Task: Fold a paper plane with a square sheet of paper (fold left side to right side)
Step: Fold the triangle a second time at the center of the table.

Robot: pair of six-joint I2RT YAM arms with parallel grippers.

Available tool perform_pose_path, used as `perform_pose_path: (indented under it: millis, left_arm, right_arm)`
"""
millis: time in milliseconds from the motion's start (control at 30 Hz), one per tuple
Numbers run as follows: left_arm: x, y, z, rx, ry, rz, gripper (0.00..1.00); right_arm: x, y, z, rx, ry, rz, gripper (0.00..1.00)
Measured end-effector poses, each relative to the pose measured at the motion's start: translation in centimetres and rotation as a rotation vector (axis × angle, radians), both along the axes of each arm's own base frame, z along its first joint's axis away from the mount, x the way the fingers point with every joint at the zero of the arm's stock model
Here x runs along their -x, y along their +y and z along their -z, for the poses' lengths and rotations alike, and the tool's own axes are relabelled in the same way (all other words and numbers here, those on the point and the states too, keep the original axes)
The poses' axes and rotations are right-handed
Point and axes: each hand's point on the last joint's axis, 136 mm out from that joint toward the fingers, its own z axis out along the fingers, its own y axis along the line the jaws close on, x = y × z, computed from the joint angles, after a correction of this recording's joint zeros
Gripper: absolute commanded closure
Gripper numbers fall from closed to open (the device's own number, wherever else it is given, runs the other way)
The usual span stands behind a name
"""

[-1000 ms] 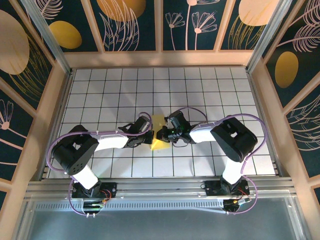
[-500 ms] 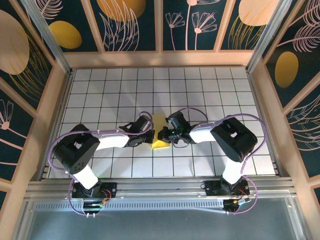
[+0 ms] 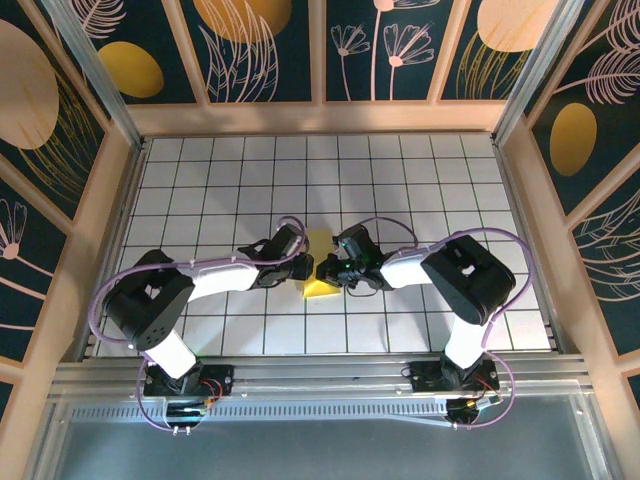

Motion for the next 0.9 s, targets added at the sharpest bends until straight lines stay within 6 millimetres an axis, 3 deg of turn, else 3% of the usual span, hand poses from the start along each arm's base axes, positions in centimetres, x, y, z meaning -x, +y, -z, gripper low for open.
perform_pose_path:
  millis: [167, 300, 533, 900]
  left_arm:
    - [0.2, 0.0, -3.6, 0.064, -0.034, -0.006, 0.67]
    - [2.0, -0.6, -5.2, 0.188, 0.006, 0.012, 0.77]
    - [7.5, -1.3, -1.0, 0.346, 0.272, 0.039, 0.88]
    - [8.1, -2.5, 0.7, 0.382, 0.356, 0.051, 0.90]
  right_arm:
    - [0.0, 0.0, 0.0, -0.007, 0.003, 0.007, 1.00]
    - [0.0, 0.0, 0.0, -0.008, 0.004, 0.009, 1.00]
    - [0.0, 0.0, -0.1, -0.009, 0.005, 0.010, 1.00]
    - [0.0, 0.0, -0.1, -0.009, 0.005, 0.010, 1.00]
